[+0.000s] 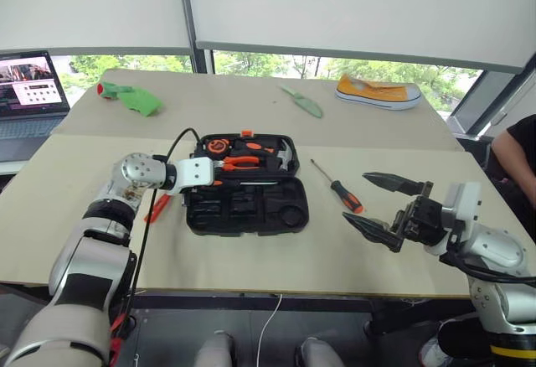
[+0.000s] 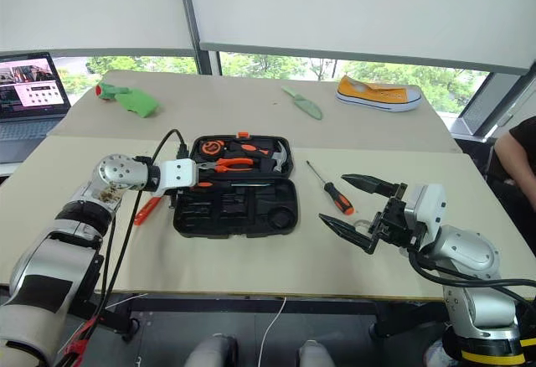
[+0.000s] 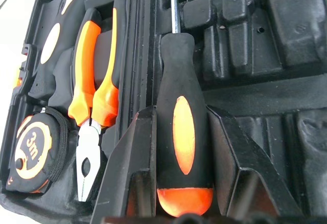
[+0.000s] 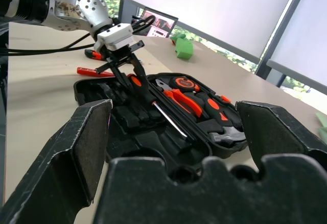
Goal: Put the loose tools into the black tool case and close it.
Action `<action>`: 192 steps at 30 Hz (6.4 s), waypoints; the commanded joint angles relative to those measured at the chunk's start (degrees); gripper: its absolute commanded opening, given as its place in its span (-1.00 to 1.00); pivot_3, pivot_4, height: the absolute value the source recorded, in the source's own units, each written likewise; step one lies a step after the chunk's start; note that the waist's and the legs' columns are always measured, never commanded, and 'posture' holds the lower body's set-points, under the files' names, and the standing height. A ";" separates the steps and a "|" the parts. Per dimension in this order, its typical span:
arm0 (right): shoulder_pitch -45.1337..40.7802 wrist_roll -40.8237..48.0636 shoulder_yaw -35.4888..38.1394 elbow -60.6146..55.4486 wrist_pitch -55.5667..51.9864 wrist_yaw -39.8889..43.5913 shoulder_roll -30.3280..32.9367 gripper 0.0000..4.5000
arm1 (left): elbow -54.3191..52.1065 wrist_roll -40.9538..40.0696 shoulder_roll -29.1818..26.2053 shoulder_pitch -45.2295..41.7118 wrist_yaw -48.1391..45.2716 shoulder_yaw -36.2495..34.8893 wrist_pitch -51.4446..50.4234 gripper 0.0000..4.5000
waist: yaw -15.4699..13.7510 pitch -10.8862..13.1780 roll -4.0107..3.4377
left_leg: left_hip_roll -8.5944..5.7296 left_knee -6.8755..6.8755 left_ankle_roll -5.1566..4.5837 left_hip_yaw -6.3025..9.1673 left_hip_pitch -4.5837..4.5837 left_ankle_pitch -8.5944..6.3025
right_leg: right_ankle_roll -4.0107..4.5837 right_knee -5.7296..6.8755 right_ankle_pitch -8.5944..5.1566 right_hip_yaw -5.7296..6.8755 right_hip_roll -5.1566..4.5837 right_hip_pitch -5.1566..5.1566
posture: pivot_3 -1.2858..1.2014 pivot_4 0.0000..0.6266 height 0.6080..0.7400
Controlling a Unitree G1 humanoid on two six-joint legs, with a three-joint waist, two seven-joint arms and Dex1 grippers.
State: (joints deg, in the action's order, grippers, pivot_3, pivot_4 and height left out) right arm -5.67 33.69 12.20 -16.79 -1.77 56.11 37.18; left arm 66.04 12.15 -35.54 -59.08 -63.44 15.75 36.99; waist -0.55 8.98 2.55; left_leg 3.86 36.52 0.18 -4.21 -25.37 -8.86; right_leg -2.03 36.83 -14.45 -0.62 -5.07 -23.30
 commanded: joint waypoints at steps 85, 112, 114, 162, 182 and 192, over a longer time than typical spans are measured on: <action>-41.21 -19.61 -27.78 31.78 -51.57 -20.39 2.38 1.00 | -74.38 -45.00 0.67 58.50 -6.39 -28.41 -40.16 0.99 | 0.22 -0.20 -0.55 | -0.02 -0.17 -0.19 -0.23 -0.82 -0.05 | 0.05 -0.02 0.04 -0.14 -0.12 -0.97 | 0.03 -0.52 1.00; -56.75 -36.79 -39.19 44.89 -2.10 4.06 -13.54 -0.55 | -76.42 -45.33 5.35 65.05 11.73 -39.35 -38.20 1.00 | 2.29 -0.07 -0.69 | 0.66 0.02 -0.19 -0.30 -0.60 -0.03 | 0.33 0.18 0.26 -0.23 0.54 -0.95 | 0.03 -0.52 1.00; -57.41 -39.58 -41.15 48.04 -1.62 4.49 -14.63 -0.55 | -77.57 -44.95 6.26 66.67 12.34 -38.99 -37.70 1.00 | 1.60 -0.07 -0.68 | 0.66 0.03 -0.08 -0.33 -0.68 0.02 | 0.36 0.18 0.27 -0.18 0.50 -1.00 | 0.03 -0.52 1.00; -57.75 -36.35 -26.40 67.82 6.00 3.95 -25.98 -0.95 | -78.75 -43.45 3.84 72.02 13.45 -38.40 -38.62 1.00 | 2.23 -0.08 -0.68 | 0.95 -0.58 0.19 -0.70 -0.21 0.15 | 0.95 0.27 0.26 -0.21 0.67 -1.15 | 0.03 -0.52 1.00; -55.79 -46.60 -32.76 74.98 11.21 -3.98 -30.93 -0.98 | -82.50 -43.49 2.56 73.90 15.96 -39.74 -40.99 1.00 | 3.42 -0.12 -0.67 | 0.99 -0.75 0.23 -0.71 0.10 0.12 | 1.05 0.27 0.17 -0.20 0.69 -0.97 | 0.03 -0.52 1.00; -51.93 -24.55 -18.38 56.25 14.01 7.95 -27.85 -0.98 | -82.51 -47.74 4.54 76.63 15.05 -43.98 -39.15 1.00 | 3.12 -0.09 -0.66 | 1.00 -0.75 0.25 -0.72 0.05 0.12 | 1.05 0.27 0.17 -0.21 0.69 -1.00 | 0.03 -0.52 1.00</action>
State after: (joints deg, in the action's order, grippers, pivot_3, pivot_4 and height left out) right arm -58.36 1.72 -10.14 47.46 13.91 59.60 8.21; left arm -15.23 -32.29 -31.33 17.12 -47.79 -24.12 -3.92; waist 2.56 8.89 1.89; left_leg 4.86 35.77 0.44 -4.92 -25.35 -8.74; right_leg -0.99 37.10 -14.29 -0.83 -4.39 -24.31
